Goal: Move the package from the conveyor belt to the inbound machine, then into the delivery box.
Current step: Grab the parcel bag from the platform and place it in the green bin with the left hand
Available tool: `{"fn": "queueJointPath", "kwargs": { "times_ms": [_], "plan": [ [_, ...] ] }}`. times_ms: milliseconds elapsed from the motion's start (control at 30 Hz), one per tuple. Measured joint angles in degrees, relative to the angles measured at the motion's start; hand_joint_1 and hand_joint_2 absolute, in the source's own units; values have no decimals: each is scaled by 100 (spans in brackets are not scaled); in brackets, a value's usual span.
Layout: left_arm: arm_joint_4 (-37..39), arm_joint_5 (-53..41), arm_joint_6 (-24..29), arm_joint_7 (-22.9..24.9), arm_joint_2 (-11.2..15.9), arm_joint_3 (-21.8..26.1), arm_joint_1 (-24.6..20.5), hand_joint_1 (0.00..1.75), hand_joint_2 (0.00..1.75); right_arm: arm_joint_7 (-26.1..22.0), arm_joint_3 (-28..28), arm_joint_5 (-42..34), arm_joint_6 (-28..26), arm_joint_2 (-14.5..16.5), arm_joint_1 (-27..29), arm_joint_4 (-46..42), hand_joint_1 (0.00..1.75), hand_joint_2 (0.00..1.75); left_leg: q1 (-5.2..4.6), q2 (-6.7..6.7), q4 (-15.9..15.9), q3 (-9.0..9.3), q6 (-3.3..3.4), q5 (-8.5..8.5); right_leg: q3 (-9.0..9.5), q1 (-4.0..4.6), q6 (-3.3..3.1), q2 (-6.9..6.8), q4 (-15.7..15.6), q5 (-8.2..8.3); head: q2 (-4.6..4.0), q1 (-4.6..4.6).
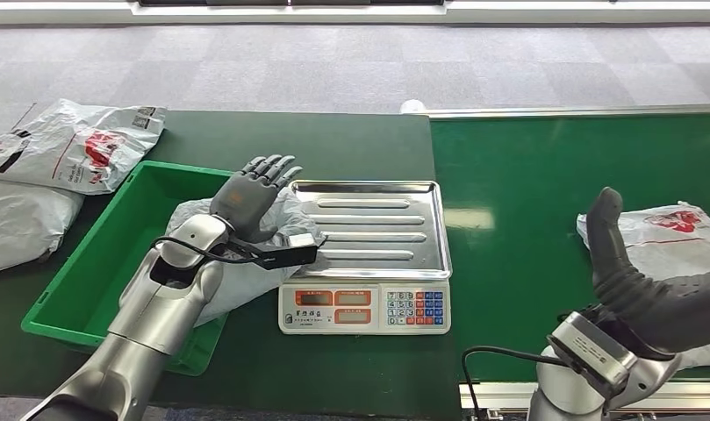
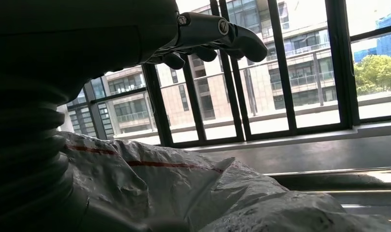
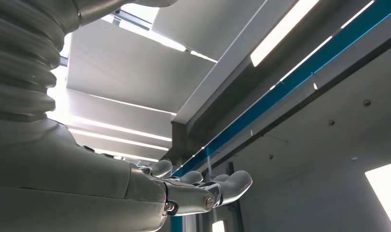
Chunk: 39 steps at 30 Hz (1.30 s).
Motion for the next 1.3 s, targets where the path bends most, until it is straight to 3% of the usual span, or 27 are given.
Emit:
{"fn": "queueJointPath", "kwargs": {
  "times_ms": [333, 1000, 1300],
  "plan": [
    [139, 65, -182, -35, 35, -42, -79, 0, 175, 0, 0, -47, 0, 0, -10, 64, 0, 175, 0, -1, 0, 1, 0, 0, 3, -1, 0, 0, 0, 0, 0, -1],
    [550, 736, -1075, -621, 285, -49, -419, 0, 175, 0, 0, -138, 0, 0, -19, 143, 0, 175, 0, 0, 0, 7, -6, 4, 6, 0, 0, -1, 2, 1, 0, -1],
    [605, 804, -1119, -647, 322, -52, -457, 0, 175, 0, -2, -147, 0, 0, -20, 148, 0, 175, 0, 0, -1, 7, -6, 5, 7, 0, 0, -1, 3, 1, 0, 0]
  ]
}}
